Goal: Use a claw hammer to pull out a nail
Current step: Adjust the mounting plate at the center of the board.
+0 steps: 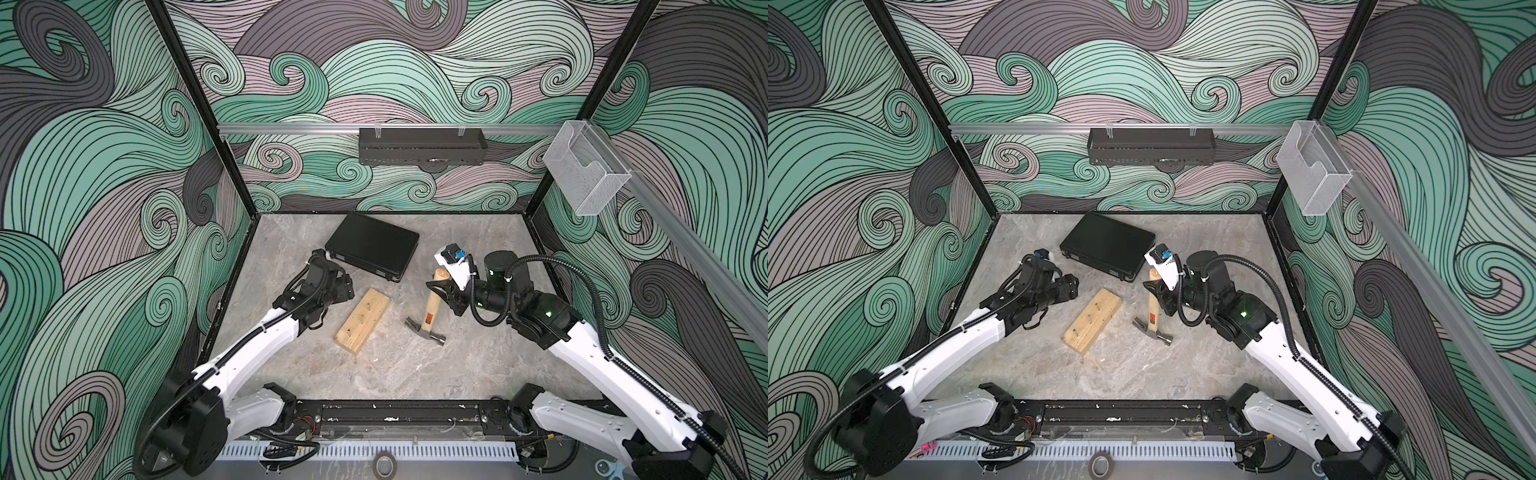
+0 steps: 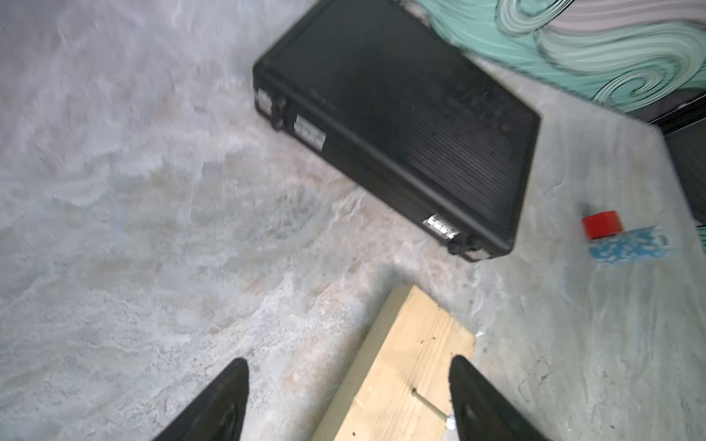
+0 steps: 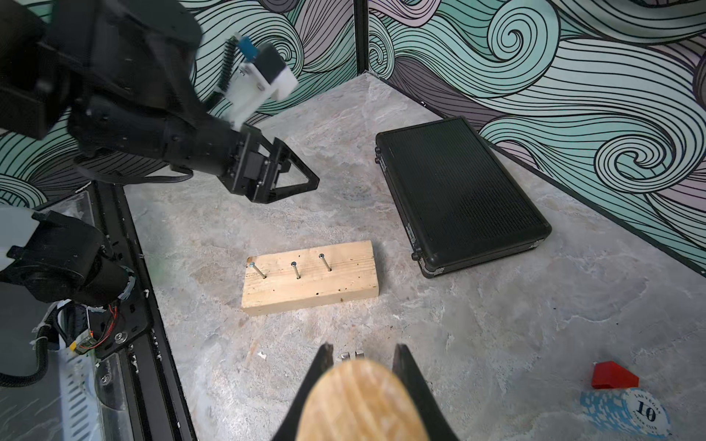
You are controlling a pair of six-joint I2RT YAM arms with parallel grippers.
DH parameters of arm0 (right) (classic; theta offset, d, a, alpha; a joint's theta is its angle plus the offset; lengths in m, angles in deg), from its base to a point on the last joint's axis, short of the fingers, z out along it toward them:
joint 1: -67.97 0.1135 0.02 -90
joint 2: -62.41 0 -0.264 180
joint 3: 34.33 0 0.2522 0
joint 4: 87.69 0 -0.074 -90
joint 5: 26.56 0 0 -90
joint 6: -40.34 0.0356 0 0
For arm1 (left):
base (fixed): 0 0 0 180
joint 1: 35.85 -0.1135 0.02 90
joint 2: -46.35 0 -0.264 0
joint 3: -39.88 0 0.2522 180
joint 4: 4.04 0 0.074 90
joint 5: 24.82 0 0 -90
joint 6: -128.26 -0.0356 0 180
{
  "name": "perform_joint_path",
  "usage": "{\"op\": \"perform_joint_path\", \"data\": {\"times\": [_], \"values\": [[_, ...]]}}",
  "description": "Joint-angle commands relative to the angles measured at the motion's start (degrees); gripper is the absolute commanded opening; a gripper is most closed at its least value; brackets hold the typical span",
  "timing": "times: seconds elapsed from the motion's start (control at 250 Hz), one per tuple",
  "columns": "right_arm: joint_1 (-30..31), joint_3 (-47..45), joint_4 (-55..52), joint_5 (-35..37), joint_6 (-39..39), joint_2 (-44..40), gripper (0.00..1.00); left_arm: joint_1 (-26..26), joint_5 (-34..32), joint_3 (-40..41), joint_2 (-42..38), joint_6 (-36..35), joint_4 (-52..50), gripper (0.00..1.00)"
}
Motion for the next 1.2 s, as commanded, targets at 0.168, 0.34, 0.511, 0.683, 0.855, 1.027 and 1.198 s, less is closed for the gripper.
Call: {"op": "perform_joint_path", "data": {"times": [0.168, 0.34, 0.511, 0.683, 0.855, 1.027, 1.198], "values": [[0.2, 2.3, 3.3, 0.5, 1.2, -2.3, 0.10, -5.1, 20.2, -8.5, 17.3, -2.3, -5.7, 0.73], [0.3, 2.5, 2.6, 2.5, 1.5, -2.0, 0.10, -4.9, 24.8, -11.4, 23.8, -5.4, -5.0, 0.73], [0.2, 3.2, 2.2, 2.2, 0.2, -2.1, 0.10, -2.4, 29.0, -13.3, 28.5, -7.7, -3.5, 0.73], [0.2, 3.9, 1.1, 2.1, -0.4, -2.5, 0.10, 1.1, 31.7, -15.6, 31.8, -9.8, -3.3, 0.73], [0.2, 4.1, 1.0, 1.5, 0.1, -2.6, 0.10, 5.3, 31.7, -19.9, 34.4, -12.8, -8.4, 0.73], [0.2, 6.0, -2.2, -1.3, -3.1, -2.0, 0.10, 8.8, 35.0, -22.5, 35.9, -16.1, -11.2, 0.73], [0.2, 9.2, -7.6, -8.2, -6.9, -2.6, 0.11, 12.3, 37.9, -27.3, 39.6, -19.2, -14.7, 0.74]]}}
